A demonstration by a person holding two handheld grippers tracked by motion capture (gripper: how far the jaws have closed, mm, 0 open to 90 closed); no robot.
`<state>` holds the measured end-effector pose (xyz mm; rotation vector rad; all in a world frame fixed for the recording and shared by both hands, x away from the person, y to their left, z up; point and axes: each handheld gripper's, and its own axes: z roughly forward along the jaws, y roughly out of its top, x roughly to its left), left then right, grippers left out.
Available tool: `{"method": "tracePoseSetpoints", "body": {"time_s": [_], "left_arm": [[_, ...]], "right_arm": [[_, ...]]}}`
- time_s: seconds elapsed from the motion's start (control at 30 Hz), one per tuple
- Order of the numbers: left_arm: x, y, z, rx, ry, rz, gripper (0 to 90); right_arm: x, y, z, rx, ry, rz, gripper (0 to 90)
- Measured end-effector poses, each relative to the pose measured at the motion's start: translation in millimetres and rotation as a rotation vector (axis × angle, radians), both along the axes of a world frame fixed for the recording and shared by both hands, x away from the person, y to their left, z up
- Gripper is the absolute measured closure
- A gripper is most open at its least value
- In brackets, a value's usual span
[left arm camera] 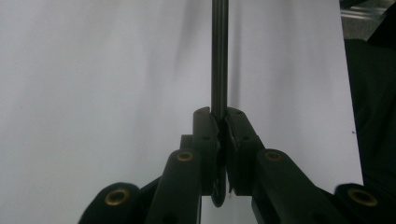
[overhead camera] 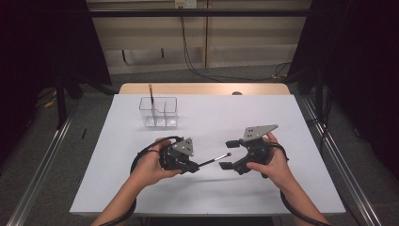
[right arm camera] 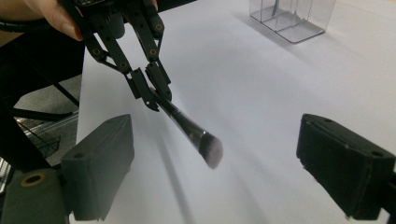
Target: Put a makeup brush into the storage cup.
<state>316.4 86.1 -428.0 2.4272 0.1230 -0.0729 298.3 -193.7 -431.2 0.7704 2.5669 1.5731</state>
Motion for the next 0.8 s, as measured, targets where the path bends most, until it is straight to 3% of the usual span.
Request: {"method": "tracePoseSetpoints", "body": {"time_s": [0.57,0.8], "left_arm": [[1.4,11.2,-4.9,-0.246,0.078,0.097,83.9],[3.2,13.7,-6.8,-0.309,0.095,0.128,83.9]], "right_arm": [[-1.0,0.6,-0.2,0.052,-0.012,-0.022,13.2],[-1.2,1.7,-1.0,0.086,-0.015,-0.03,21.6]]}}
